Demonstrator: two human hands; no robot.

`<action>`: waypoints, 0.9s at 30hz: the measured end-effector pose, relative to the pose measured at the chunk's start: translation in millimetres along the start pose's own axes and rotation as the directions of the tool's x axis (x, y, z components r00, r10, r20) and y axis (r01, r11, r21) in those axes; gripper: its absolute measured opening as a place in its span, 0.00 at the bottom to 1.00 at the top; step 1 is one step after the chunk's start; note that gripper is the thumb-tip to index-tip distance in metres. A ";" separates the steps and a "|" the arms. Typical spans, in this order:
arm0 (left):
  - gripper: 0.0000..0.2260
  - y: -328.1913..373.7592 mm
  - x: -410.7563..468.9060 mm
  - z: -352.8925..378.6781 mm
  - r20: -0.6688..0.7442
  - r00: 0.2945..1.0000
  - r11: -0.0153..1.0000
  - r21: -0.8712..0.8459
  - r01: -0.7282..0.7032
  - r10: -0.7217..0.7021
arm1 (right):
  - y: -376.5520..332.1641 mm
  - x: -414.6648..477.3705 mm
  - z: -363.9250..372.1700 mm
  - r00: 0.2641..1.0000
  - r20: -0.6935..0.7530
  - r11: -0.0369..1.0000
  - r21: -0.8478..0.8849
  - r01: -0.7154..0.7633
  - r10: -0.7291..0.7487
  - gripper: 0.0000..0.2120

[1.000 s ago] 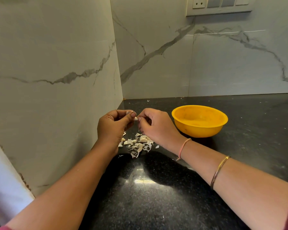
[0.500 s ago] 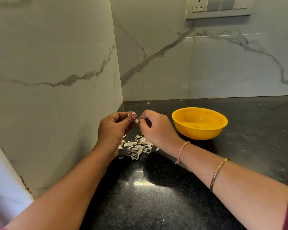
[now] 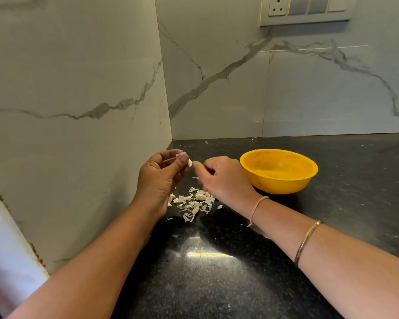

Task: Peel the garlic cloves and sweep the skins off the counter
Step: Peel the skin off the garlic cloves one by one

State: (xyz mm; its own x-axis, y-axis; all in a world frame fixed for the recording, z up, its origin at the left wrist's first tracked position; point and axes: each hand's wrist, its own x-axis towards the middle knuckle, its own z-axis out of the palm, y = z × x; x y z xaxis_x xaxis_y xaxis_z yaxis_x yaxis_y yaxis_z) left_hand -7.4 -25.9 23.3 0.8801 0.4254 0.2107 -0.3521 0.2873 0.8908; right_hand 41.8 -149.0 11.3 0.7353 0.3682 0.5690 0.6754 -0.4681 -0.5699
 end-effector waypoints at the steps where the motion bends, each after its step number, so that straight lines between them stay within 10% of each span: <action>1: 0.06 -0.4 0.3 0.1 -0.006 1.000 1.000 0.002 -0.005 0.005 | 0.3 -0.2 0.0 1.000 0.014 0.999 -0.042 0.009 -0.009 0.18; 5: 0.07 -2.3 0.7 0.7 -0.020 1.000 0.999 0.028 -0.021 0.021 | 1.6 -0.7 0.6 0.999 0.040 1.000 -0.015 -0.016 0.017 0.03; 22: 0.06 -4.9 -1.2 -2.4 0.034 0.996 0.971 0.225 -0.083 0.077 | -5.4 1.2 -1.8 0.999 -0.022 0.974 0.222 -0.039 0.045 0.04; 27: 0.06 -3.0 -0.1 -0.7 0.064 0.996 0.996 0.059 0.064 -0.068 | -6.0 2.5 -9.1 0.978 0.127 0.790 0.576 -0.210 0.167 0.05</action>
State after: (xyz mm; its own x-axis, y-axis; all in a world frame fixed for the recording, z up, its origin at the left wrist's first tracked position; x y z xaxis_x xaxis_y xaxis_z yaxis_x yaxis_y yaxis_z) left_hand -6.7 -26.2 20.3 0.9207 0.3488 0.1749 -0.2753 0.2630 0.9247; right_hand 39.1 -152.5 21.6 0.8388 0.3839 0.3860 0.4119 0.0162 -0.9111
